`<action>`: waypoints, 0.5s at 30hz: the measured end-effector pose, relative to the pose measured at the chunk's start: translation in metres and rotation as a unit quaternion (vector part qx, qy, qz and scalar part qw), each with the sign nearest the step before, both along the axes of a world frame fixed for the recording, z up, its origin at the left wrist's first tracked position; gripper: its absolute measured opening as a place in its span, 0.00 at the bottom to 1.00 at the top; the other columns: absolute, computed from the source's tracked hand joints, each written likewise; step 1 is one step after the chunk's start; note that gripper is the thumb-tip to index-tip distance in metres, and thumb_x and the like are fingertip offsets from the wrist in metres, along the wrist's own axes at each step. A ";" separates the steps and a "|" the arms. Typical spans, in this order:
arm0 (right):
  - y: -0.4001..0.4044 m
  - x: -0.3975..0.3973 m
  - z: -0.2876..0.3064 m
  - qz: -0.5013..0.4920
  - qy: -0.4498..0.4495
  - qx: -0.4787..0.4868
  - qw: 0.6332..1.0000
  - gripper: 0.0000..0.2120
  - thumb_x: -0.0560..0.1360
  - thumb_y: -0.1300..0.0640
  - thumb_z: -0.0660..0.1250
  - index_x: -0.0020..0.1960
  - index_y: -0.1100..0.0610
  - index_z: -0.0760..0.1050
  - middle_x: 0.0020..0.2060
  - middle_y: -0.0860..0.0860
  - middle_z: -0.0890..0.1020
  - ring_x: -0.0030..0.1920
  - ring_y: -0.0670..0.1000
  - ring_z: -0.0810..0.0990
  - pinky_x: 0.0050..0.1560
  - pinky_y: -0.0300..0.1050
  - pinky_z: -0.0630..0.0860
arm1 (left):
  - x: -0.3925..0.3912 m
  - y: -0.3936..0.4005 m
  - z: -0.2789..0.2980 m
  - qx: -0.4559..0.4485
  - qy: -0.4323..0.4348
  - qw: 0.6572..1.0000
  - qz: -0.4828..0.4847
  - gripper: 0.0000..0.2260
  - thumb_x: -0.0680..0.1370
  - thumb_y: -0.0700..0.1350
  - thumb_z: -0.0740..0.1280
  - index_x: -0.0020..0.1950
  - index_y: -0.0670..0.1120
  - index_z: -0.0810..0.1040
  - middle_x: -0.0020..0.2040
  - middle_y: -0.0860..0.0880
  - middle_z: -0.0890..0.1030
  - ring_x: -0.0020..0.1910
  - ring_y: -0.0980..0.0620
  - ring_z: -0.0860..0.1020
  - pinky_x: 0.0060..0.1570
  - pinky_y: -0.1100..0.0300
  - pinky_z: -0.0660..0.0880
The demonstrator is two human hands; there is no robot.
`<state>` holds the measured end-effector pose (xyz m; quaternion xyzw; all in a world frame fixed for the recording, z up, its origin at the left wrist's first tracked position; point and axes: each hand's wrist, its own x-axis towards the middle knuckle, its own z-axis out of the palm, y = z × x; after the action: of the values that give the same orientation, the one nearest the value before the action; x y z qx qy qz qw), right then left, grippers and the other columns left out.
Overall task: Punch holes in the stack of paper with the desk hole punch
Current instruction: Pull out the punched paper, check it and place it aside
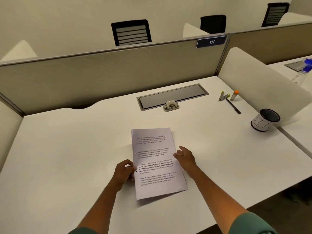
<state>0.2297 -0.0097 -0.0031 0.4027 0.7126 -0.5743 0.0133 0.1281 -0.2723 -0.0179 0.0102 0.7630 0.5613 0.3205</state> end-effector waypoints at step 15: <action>0.043 -0.039 0.023 0.029 0.050 -0.070 0.996 0.09 0.76 0.63 0.66 0.55 0.61 0.80 0.51 0.57 0.85 0.51 0.59 0.83 0.58 0.59 0.79 | -0.017 0.034 0.037 0.031 0.027 0.993 0.108 0.06 0.75 0.36 0.71 0.48 0.35 0.76 0.39 0.40 0.79 0.33 0.47 0.70 0.32 0.59 0.68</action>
<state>0.1905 0.0329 0.0204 0.3501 0.6820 -0.6417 0.0223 0.1116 -0.2388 0.0196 -0.0474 0.7502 0.6155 0.2368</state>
